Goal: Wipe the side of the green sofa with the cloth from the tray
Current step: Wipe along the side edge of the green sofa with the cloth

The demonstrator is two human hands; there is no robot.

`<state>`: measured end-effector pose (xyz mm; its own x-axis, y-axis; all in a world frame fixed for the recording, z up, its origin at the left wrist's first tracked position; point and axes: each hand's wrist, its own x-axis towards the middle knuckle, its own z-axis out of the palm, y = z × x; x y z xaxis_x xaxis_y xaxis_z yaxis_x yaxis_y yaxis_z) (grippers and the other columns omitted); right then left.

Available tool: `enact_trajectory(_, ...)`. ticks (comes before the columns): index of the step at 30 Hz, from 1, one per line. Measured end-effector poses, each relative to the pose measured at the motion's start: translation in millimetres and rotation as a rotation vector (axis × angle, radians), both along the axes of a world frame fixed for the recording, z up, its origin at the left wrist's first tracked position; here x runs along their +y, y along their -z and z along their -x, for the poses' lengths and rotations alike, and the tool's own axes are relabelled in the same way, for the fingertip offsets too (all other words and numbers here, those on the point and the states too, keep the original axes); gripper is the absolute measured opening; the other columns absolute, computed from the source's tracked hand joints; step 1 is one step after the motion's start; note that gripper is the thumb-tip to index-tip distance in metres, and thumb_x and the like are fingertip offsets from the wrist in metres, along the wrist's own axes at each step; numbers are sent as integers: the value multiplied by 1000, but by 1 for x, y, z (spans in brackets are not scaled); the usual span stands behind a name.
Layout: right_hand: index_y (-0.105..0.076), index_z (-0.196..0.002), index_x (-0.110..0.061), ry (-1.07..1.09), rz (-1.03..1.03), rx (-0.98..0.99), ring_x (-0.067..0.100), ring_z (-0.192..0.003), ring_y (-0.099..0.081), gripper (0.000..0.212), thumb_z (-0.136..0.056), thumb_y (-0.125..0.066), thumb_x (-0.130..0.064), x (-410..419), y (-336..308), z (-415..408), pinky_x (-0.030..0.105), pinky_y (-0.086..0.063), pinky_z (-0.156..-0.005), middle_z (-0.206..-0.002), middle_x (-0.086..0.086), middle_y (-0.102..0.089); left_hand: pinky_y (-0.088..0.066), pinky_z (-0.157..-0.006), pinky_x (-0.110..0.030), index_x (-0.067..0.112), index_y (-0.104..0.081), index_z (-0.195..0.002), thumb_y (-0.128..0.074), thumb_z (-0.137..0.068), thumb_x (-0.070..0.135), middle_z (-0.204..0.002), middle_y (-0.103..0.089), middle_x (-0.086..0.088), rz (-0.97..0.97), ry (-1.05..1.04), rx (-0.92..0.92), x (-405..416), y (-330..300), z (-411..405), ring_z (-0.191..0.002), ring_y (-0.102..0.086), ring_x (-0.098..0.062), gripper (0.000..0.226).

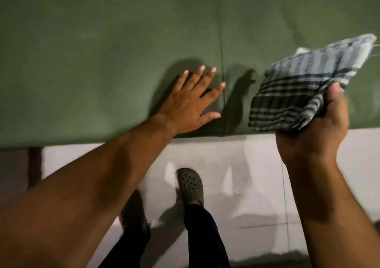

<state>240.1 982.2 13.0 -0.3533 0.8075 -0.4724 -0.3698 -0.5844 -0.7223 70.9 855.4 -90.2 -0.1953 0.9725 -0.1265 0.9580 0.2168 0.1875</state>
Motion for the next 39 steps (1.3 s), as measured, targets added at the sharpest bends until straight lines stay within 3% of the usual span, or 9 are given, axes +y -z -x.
enact_trajectory(3, -50, -134, -11, 156, 8, -5, 27, -129, -53, 47, -95, -40, -36, 14, 10, -44, 49, -38, -112, -141, 11, -54, -7, -122, -59, 33, -12, -157, -28, -96, 63, -168, -6, -9, 52, 150, 55, 40, 10, -23, -155, -6, -35, 70)
enact_trajectory(8, -67, -103, -20, 347, -8, -15, 21, -116, -60, 33, -97, -37, -31, 20, 33, -107, 43, -41, -110, -109, 1, -69, -11, -120, -65, 36, -14, -157, -24, -97, 65, -168, -11, -8, 47, 176, 134, 68, 28, -42, -154, -8, -38, 67)
enact_trajectory(13, -56, -123, -17, 505, 37, 36, 24, -124, -53, 35, -97, -37, -32, 14, 68, -146, 46, -36, -114, -124, 4, -59, -8, -117, -68, 34, -15, -156, -26, -92, 71, -167, -10, -12, 69, 224, 137, 82, 24, -46, -154, -9, -40, 75)
enact_trajectory(18, -52, -132, -11, 660, 137, 55, 27, -121, -58, 44, -97, -38, -34, -3, 99, -172, 48, -44, -107, -128, 10, -62, -5, -120, -63, 33, -7, -157, -25, -86, 78, -168, 0, -16, 105, 608, 170, 182, 15, -111, -154, -2, -40, 86)
enact_trajectory(20, -49, -134, -9, 698, 177, 57, 32, -128, -53, 47, -96, -38, -35, -7, 109, -183, 52, -39, -111, -139, 17, -55, -5, -121, -61, 32, -4, -158, -27, -89, 75, -167, 3, -16, 102, 688, 207, 224, 15, -144, -154, 0, -40, 84)
enact_trajectory(23, -50, -133, -11, 748, 238, 73, 33, -124, -56, 48, -95, -41, -38, -3, 118, -214, 55, -41, -108, -137, 17, -57, -6, -123, -59, 31, -2, -158, -30, -93, 70, -167, 5, -15, 93, 790, 280, 272, 20, -190, -154, 2, -39, 81)
enact_trajectory(35, -48, -135, -16, 885, 225, 113, 21, -123, -57, 45, -95, -44, -36, 73, 167, -291, 44, -40, -112, -137, 8, -58, -12, -123, -56, 28, -16, -158, -33, -94, 61, -167, -10, -15, -45, 780, 361, 299, 34, -219, -155, -7, -36, 73)
enact_trajectory(37, -57, -125, -19, 896, 266, 102, 24, -117, -60, 39, -92, -47, -37, 78, 174, -287, 46, -43, -109, -130, 10, -62, -17, -120, -55, 29, -18, -157, -36, -90, 64, -167, -13, -14, -36, 772, 344, 307, 28, -224, -154, -13, -36, 78)
enact_trajectory(39, -67, -106, -24, 834, 310, 90, 44, -110, -60, 29, -91, -47, -39, 81, 180, -277, 55, -43, -106, -124, 29, -59, -23, -116, -54, 27, -19, -157, -41, -83, 66, -166, -16, -14, -18, 771, 308, 328, 19, -236, -152, -18, -36, 86)
